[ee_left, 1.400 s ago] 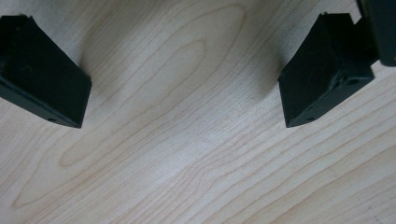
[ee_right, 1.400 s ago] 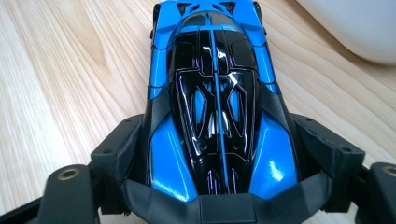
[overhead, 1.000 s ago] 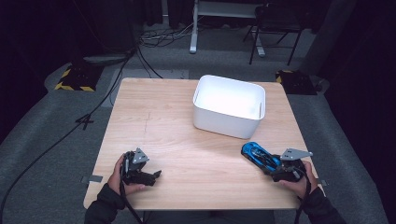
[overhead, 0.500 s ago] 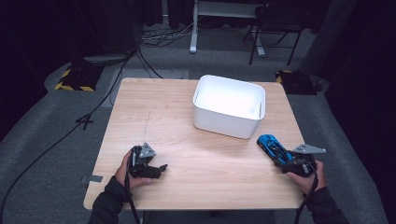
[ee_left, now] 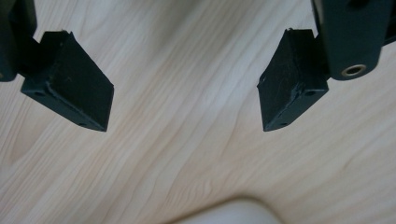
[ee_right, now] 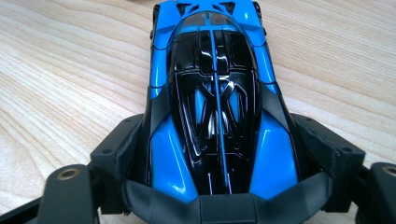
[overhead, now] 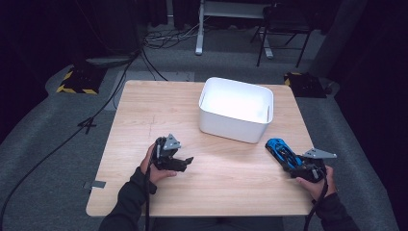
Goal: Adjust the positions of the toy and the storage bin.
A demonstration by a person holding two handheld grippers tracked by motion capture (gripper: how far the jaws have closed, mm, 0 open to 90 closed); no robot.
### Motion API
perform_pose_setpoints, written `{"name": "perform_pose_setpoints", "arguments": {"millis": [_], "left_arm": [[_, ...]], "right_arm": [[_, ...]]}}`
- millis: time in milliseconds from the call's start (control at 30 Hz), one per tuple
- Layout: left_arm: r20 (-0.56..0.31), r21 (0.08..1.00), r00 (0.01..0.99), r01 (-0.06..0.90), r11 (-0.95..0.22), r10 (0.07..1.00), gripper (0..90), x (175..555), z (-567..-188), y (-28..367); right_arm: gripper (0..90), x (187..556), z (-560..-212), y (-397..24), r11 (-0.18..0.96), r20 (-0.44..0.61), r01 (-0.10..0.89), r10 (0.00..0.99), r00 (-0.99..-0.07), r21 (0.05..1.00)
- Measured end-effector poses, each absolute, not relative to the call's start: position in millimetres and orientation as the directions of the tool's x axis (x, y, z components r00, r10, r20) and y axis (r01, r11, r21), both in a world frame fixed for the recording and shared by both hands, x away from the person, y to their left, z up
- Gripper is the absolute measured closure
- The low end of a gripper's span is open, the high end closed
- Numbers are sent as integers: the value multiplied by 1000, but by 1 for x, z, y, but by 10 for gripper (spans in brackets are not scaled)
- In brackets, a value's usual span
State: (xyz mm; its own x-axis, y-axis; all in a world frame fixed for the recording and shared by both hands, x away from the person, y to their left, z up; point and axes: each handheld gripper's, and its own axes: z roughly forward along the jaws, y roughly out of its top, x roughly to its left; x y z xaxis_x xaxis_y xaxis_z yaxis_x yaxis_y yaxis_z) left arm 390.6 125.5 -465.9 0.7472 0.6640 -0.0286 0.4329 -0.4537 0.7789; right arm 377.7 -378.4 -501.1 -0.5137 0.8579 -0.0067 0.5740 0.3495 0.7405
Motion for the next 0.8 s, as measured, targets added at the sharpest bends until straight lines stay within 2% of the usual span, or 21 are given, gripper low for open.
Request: {"name": "perform_pose_setpoints", "arguments": {"millis": [133,200,433,567,800], "left_arm": [[-24,813,759,393,-429,651,206,399,-452,109],[7,823,764,362,-437,645,217,403,-443,102],[7,869,785,302,-392,619,229,416,-414,71],[44,881,795,255,-399,604,235,422,-400,49],[57,892,832,205,-402,552,239,425,-384,10]], "right_arm": [[242,377,-502,-379,349,-8,570,857,-515,744],[241,377,-502,-379,349,-7,569,857,-516,744],[241,378,-502,-379,351,-8,567,855,-518,745],[241,377,-502,-379,350,-6,568,855,-518,745],[241,378,-502,-379,350,-7,566,855,-519,746]]}}
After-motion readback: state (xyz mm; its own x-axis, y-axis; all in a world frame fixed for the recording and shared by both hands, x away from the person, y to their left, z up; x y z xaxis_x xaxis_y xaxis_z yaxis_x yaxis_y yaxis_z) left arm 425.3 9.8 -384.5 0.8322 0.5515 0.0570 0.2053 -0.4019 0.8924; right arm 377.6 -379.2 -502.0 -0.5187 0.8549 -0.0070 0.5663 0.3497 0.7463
